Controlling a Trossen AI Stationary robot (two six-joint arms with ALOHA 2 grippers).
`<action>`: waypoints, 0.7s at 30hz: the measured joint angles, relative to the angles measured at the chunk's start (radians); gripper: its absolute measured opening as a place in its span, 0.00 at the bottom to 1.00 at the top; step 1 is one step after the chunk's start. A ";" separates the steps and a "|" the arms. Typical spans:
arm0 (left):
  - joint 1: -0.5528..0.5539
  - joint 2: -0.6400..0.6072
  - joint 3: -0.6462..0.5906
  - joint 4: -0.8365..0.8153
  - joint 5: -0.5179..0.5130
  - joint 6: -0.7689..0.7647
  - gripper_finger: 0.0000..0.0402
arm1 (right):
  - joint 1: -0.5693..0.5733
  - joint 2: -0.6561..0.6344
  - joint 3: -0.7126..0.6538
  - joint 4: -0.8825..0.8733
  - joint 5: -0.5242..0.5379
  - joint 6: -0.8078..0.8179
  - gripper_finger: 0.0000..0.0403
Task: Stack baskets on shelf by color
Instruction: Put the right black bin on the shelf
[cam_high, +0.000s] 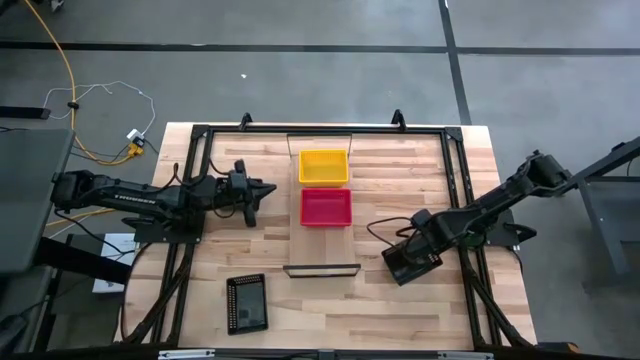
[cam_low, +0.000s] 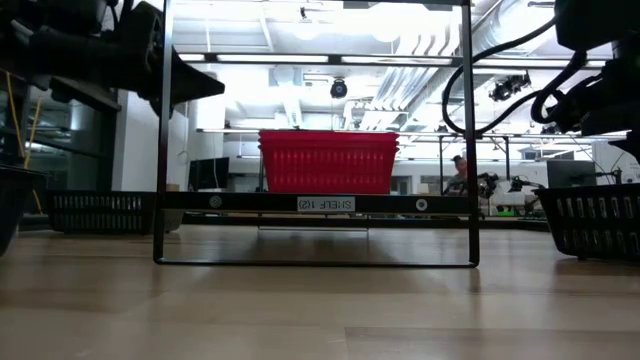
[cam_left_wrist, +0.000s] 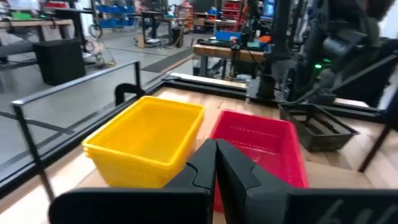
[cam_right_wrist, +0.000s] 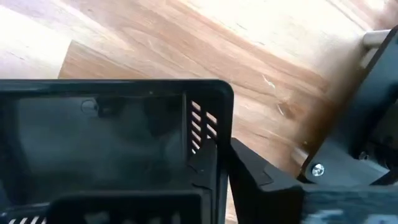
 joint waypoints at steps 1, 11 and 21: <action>0.000 0.000 0.002 -0.002 0.008 -0.001 0.00 | 0.000 -0.005 0.000 -0.004 -0.011 0.002 0.04; 0.000 -0.022 0.005 0.005 0.004 -0.002 0.00 | 0.047 -0.139 0.223 -0.149 0.247 0.267 0.01; 0.000 -0.050 0.005 -0.004 0.009 0.000 0.00 | 0.039 -0.048 0.278 0.066 0.332 0.299 0.00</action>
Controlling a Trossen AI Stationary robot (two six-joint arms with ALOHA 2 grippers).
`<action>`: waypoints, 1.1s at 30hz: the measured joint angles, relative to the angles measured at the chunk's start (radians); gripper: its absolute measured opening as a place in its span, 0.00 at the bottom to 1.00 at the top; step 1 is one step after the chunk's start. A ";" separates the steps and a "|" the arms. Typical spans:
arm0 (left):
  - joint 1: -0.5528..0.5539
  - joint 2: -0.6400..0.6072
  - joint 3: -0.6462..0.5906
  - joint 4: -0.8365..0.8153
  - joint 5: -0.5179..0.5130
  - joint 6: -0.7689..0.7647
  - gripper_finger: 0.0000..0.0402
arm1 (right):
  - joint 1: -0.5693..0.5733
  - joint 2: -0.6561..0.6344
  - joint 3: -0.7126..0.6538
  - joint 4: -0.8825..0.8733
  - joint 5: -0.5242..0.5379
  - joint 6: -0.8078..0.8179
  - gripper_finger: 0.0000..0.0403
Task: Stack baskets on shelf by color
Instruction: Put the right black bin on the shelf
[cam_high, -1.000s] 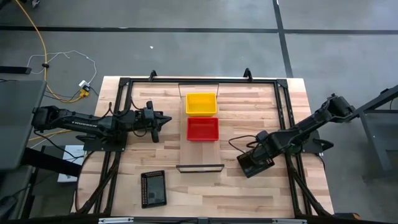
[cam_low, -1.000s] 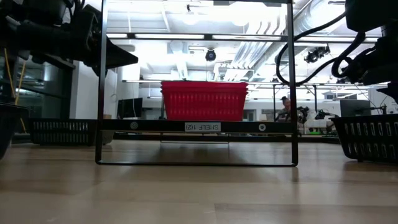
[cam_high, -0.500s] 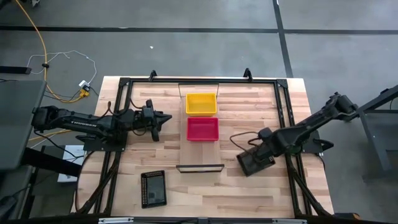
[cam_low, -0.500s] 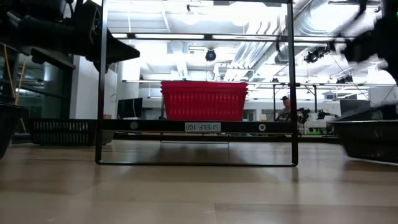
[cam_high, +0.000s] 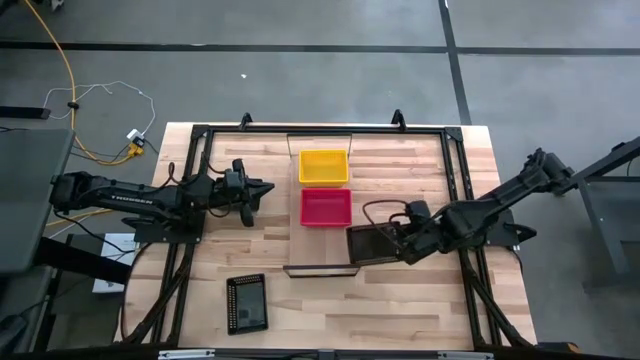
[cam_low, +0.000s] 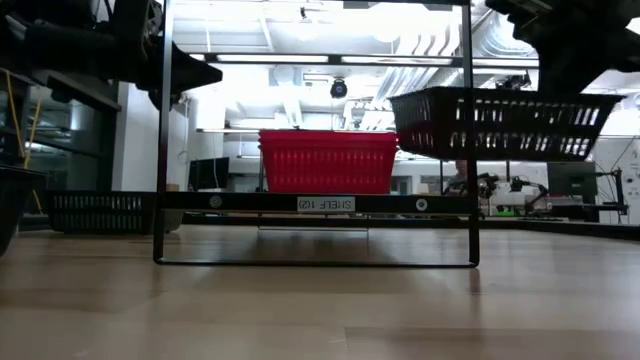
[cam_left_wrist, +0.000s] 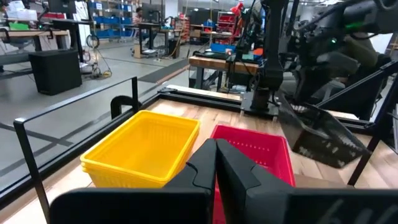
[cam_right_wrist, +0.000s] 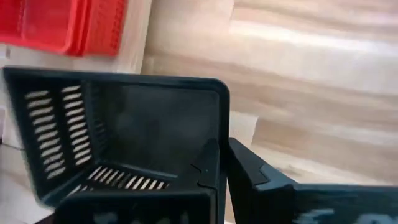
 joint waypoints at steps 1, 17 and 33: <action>0.000 0.000 0.000 0.000 0.000 0.000 0.00 | 0.000 0.015 0.004 0.010 -0.008 0.000 0.00; 0.000 0.000 0.000 0.000 0.001 -0.002 0.00 | -0.006 0.155 0.012 0.216 0.001 0.058 0.00; 0.000 0.000 0.000 0.000 -0.004 0.000 0.00 | -0.057 0.235 0.012 0.505 -0.004 -0.044 0.05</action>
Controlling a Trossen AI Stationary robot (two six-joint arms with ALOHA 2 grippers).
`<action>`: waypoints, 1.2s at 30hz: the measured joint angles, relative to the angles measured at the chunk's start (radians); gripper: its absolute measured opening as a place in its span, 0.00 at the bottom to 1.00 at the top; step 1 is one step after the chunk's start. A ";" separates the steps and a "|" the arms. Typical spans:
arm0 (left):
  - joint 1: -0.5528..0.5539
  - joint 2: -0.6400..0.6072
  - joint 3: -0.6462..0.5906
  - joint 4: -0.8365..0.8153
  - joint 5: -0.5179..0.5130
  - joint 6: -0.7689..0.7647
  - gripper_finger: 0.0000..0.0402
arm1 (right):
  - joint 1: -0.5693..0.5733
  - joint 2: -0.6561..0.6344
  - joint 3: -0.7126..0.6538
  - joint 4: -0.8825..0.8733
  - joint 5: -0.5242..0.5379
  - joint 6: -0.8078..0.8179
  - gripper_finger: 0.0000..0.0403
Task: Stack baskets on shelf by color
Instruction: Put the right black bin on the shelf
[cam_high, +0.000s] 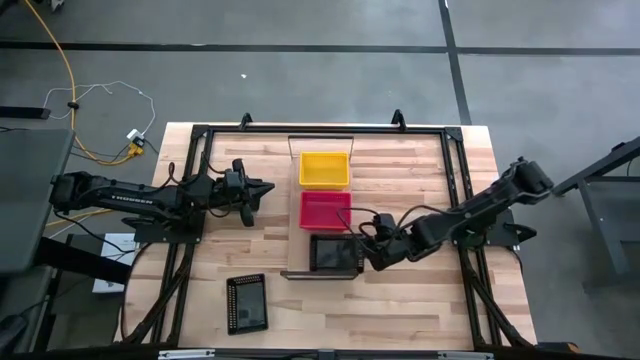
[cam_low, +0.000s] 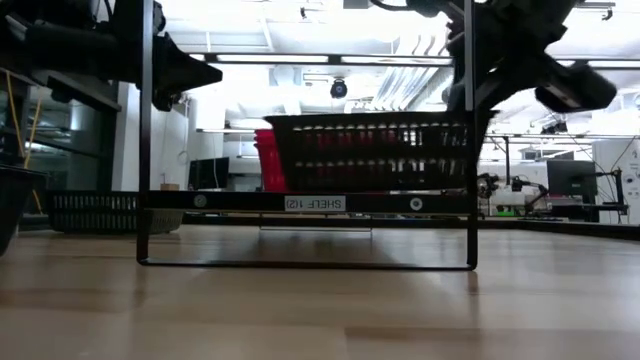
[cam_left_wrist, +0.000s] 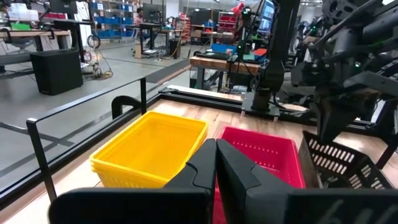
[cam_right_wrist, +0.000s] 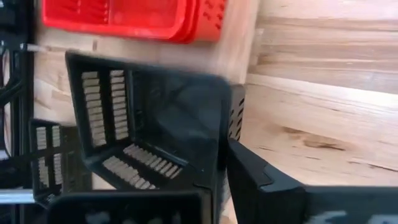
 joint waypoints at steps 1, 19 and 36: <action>0.000 0.000 0.000 0.000 0.000 0.000 0.00 | -0.003 0.005 0.000 0.010 -0.005 -0.010 0.06; 0.000 0.000 0.000 -0.023 -0.003 0.000 0.00 | -0.030 -0.041 0.000 0.018 0.033 -0.450 0.36; 0.000 0.000 -0.001 -0.046 -0.063 0.001 0.00 | 0.005 -0.042 -0.211 0.192 -0.027 -0.553 0.03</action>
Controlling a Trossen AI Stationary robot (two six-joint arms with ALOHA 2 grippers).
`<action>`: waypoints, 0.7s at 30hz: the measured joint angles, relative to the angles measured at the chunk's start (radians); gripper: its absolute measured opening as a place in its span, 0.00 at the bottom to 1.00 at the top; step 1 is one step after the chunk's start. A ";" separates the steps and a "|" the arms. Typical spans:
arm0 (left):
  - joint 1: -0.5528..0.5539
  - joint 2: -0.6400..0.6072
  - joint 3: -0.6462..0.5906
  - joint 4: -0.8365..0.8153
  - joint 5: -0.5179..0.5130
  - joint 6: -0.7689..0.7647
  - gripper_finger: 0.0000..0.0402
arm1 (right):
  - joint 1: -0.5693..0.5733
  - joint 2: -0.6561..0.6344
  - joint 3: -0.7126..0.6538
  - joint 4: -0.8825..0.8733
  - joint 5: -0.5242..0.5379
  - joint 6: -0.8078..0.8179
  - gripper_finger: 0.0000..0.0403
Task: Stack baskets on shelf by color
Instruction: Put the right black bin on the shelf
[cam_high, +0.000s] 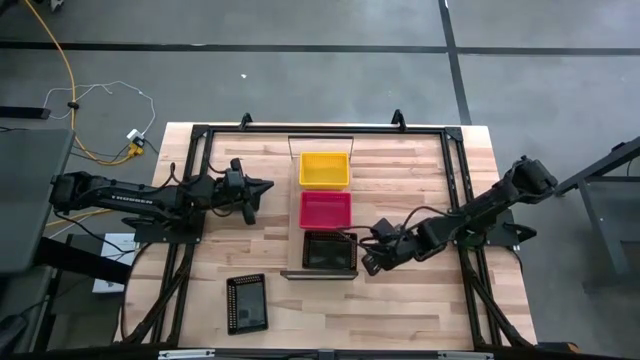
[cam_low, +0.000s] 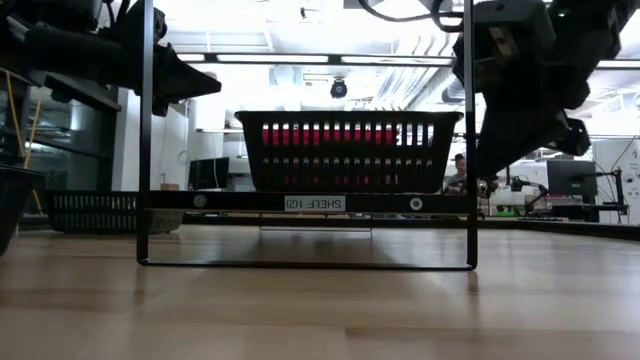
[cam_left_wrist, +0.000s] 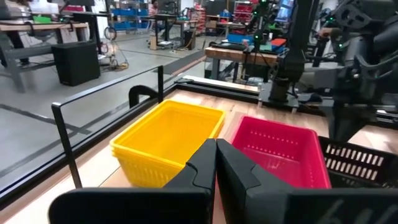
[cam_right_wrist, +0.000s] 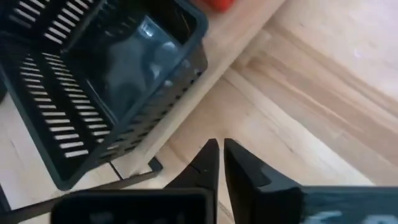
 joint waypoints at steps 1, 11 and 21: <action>0.000 0.000 0.000 0.000 0.000 0.001 0.00 | 0.000 0.000 0.000 0.004 0.004 -0.013 0.04; 0.000 0.000 0.000 0.000 0.000 0.008 0.00 | -0.020 -0.001 0.003 0.142 -0.001 -0.115 0.01; 0.000 0.000 0.000 0.000 -0.001 0.008 0.00 | -0.047 -0.001 0.003 0.181 -0.011 -0.139 0.00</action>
